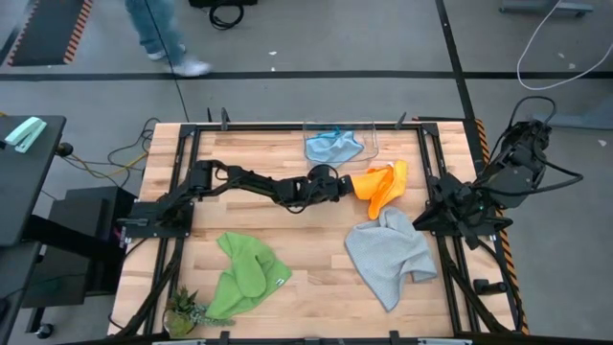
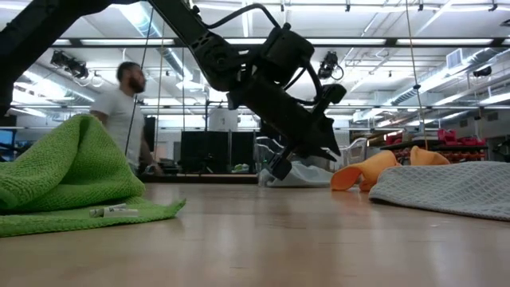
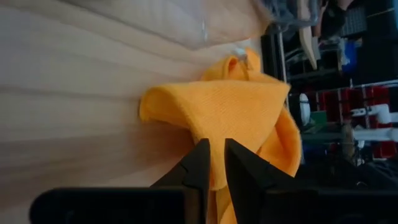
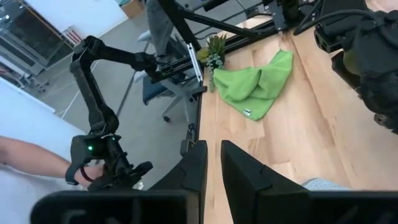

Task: Fold microfiber towels
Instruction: Fold the orange microfiber cloth

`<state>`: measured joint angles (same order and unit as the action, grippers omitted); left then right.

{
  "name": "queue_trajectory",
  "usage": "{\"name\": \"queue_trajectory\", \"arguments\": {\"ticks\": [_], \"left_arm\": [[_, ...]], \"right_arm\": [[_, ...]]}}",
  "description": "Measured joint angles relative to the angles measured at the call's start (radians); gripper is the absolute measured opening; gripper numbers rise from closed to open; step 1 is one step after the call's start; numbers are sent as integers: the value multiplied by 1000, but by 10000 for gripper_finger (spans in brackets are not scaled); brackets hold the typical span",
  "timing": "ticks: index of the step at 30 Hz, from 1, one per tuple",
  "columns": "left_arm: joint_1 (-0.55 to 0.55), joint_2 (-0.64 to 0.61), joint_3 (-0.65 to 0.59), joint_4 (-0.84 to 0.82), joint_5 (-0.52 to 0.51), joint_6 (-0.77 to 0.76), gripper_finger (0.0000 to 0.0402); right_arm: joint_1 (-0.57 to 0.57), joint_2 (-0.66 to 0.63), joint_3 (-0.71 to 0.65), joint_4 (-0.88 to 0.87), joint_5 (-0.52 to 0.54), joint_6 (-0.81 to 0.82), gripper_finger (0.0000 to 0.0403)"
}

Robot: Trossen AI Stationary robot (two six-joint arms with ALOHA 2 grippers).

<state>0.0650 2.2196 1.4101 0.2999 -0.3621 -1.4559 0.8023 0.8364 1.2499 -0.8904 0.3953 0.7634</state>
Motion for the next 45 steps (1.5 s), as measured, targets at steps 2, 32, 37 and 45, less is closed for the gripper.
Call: {"name": "queue_trajectory", "arguments": {"ticks": [2, 32, 37, 45], "left_arm": [[0, 0, 0, -3, 17, -3, 53], [-27, -2, 93, -2, 61, 289, 41], [-47, -2, 93, 2, 62, 333, 45], [-58, -2, 93, -32, 68, 280, 34]], "right_arm": [[0, 0, 0, 0, 6, -5, 54], [-1, 0, 0, 11, 23, 20, 54], [-1, 0, 0, 10, 23, 20, 54], [-1, -1, 0, 9, 23, 30, 54]]}}
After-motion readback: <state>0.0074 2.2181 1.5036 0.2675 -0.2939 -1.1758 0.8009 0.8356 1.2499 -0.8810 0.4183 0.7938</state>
